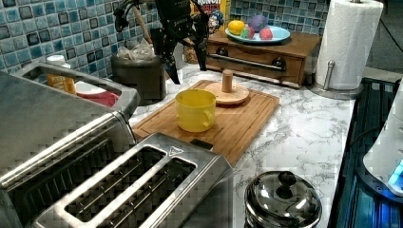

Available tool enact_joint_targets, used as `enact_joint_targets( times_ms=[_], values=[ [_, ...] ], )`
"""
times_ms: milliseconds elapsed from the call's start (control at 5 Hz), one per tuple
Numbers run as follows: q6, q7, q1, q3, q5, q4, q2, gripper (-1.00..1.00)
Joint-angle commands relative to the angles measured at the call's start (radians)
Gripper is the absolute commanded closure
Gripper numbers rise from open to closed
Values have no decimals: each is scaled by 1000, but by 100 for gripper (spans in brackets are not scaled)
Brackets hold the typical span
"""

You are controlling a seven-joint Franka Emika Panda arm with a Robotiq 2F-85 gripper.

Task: Put the tea in the cup.

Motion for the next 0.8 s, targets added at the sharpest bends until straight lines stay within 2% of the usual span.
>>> enact_joint_targets(
  times_ms=[200,600,800],
  values=[
    [15,1,7,5,6,14,-32,-100],
    [15,-1,25,-14,9,14,-32,-100],
    [15,0,9,2,7,14,-32,-100]
  ],
)
